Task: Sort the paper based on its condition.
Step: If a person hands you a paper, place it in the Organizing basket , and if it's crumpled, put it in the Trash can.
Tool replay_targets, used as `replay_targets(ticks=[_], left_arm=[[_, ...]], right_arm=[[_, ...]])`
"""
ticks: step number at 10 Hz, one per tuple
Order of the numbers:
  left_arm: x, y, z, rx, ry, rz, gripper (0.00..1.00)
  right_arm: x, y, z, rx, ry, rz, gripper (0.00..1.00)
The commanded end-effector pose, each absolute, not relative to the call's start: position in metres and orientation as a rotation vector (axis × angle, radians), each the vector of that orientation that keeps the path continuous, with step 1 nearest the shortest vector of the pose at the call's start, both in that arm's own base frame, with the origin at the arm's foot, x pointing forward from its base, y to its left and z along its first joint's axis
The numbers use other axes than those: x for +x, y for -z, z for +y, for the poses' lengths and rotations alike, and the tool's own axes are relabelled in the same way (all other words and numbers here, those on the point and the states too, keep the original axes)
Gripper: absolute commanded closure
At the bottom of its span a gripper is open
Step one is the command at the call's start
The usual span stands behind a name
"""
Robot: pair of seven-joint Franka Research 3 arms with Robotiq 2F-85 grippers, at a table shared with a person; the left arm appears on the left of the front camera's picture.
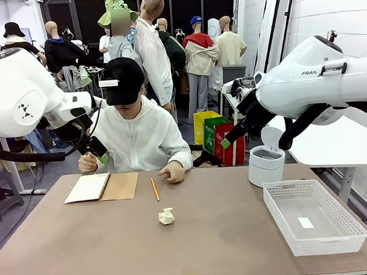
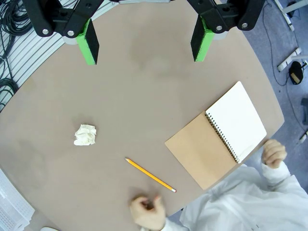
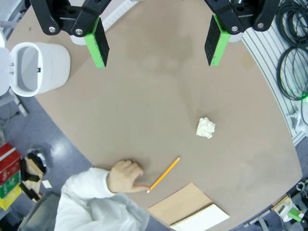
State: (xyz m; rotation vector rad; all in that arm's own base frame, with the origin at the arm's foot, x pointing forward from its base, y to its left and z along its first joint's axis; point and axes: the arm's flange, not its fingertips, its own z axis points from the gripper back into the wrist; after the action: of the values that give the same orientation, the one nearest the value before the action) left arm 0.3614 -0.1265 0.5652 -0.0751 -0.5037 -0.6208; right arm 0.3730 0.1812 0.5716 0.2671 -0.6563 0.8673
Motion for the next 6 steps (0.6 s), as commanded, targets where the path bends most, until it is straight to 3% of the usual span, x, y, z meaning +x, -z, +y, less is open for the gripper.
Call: replay_targets(ticks=[1,6], left_arm=[[0.3607,-0.5669,-0.1257,-0.077,0.62,-0.508,0.0],[0.3607,-0.5669,-0.1257,-0.077,0.62,-0.508,0.0]], right_arm=[[0.373,-0.572,0.1811,0.272,-0.868,-0.65,0.0],[0.373,-0.572,0.1811,0.272,-0.868,-0.65,0.0]])
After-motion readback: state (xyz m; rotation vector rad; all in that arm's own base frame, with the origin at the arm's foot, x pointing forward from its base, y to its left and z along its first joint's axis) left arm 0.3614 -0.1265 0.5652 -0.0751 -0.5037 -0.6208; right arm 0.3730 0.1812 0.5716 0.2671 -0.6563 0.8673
